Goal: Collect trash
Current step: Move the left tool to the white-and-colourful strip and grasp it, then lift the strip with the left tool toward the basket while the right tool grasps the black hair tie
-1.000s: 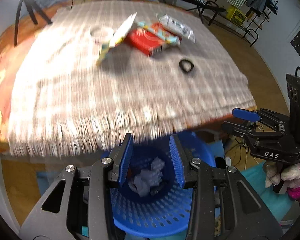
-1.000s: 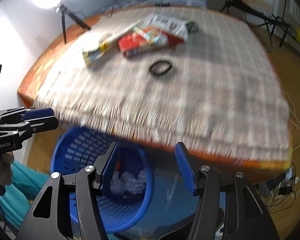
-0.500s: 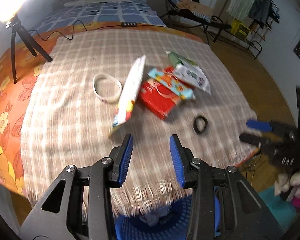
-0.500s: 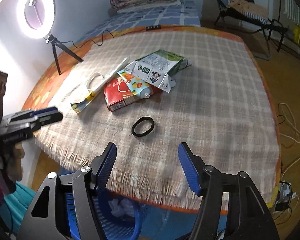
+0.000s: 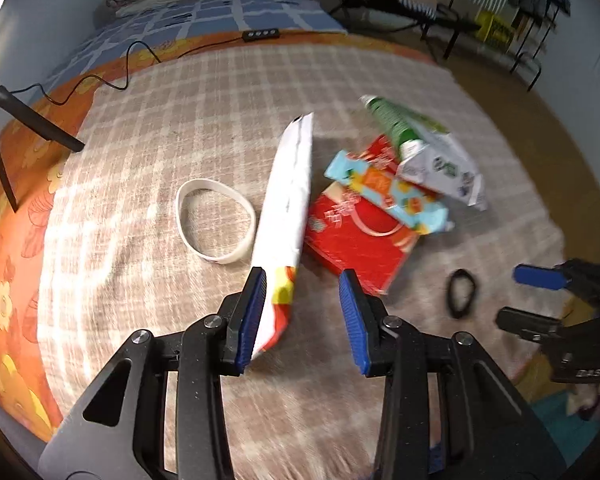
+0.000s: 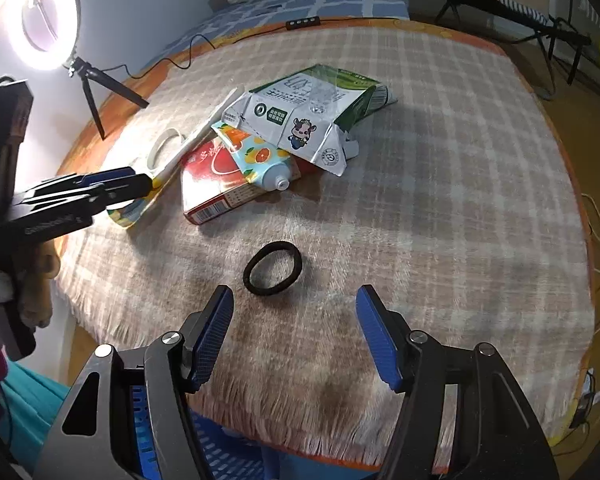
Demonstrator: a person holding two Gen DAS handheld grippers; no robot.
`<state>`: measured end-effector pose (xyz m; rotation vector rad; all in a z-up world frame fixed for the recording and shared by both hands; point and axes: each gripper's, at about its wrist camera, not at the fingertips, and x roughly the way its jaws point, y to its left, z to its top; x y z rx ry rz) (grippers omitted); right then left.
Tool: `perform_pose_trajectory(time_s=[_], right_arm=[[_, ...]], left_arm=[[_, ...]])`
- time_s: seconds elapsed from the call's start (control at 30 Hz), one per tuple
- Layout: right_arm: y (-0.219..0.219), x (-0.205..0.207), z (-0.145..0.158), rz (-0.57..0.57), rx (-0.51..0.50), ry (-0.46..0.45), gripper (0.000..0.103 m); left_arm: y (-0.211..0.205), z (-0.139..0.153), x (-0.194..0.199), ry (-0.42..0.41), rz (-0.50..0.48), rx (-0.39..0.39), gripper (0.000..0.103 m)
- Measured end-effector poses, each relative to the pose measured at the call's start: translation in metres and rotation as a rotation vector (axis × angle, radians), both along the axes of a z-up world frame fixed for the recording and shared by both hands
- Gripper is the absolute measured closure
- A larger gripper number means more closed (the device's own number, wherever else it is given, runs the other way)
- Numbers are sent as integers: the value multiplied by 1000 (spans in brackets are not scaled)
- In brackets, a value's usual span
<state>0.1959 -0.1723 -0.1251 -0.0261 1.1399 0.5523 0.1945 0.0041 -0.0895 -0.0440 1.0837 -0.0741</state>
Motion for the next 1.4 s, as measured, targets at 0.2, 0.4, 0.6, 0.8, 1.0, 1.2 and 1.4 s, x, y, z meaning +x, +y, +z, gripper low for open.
perform_pose_trajectory(time_s=[0.2, 0.4, 0.6, 0.8, 1.0, 1.2, 1.4], right_arm=[[14, 8, -8, 26, -33, -7, 47], [24, 17, -17, 39, -63, 3, 63], [27, 20, -22, 41, -85, -3, 72], [30, 21, -23, 40, -106, -23, 92], [30, 20, -22, 47, -106, -37, 99], [22, 18, -13, 27, -88, -66, 100], [21, 14, -4, 19, -80, -96, 100]], left_arm=[[2, -16, 11, 27, 6, 31, 65], [10, -18, 21, 20, 29, 27, 79], [16, -17, 24, 8, 28, 14, 92], [24, -10, 25, -23, 50, -26, 98], [25, -2, 21, -48, 53, -46, 99], [27, 7, 12, -71, 55, -65, 99], [30, 15, 5, -91, 60, -75, 100]])
